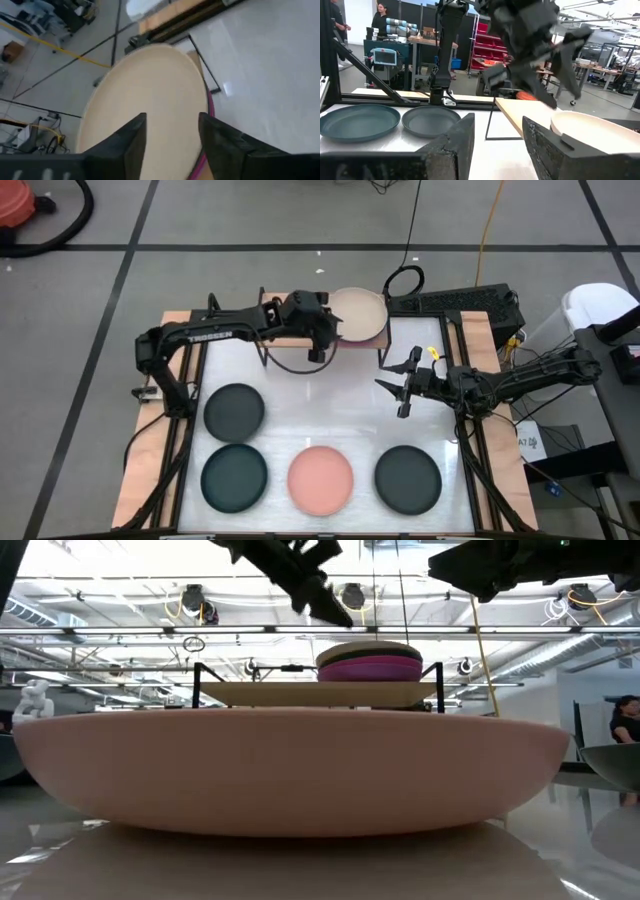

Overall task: Place and stack plates onto a shelf
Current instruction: Stack the brown plate on top of the dark green plate on the shelf, then put the bottom black plate on the shelf

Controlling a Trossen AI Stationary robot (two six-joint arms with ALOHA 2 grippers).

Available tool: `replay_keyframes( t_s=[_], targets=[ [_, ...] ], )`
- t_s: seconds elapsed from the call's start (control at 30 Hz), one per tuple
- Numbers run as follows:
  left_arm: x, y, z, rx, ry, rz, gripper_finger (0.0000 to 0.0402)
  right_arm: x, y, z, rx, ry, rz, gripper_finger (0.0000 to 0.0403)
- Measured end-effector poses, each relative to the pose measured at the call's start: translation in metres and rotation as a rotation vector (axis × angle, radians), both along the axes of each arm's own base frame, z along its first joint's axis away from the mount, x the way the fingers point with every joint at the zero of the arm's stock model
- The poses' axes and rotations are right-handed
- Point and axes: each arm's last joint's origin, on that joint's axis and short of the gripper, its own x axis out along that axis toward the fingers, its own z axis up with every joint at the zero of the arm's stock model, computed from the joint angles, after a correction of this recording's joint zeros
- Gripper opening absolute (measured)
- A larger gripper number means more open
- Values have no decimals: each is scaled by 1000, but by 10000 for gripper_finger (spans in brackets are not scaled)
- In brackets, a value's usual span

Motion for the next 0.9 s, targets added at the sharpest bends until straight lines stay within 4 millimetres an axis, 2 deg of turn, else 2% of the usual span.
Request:
replay_keyframes(
  t_s=[0.13,0.33,0.47,0.57,0.7,0.9],
  targets=[
    [-14,-13,21,-32,-43,14,209,0,0,-1,-1,6,-1,146],
    [-42,-38,61,-145,-171,39,213,0,0,-3,0,28,-2,146],
    [-52,-54,71,-210,-200,34,213,0,0,-5,1,49,-2,146],
    [-48,-66,64,-241,-240,9,207,0,0,-5,3,51,-1,146],
    [-40,-87,42,-262,-301,-52,174,0,0,-6,6,62,-1,146],
    [-42,-101,-10,-332,-344,-68,127,0,0,-9,16,83,-1,146]
  ],
)
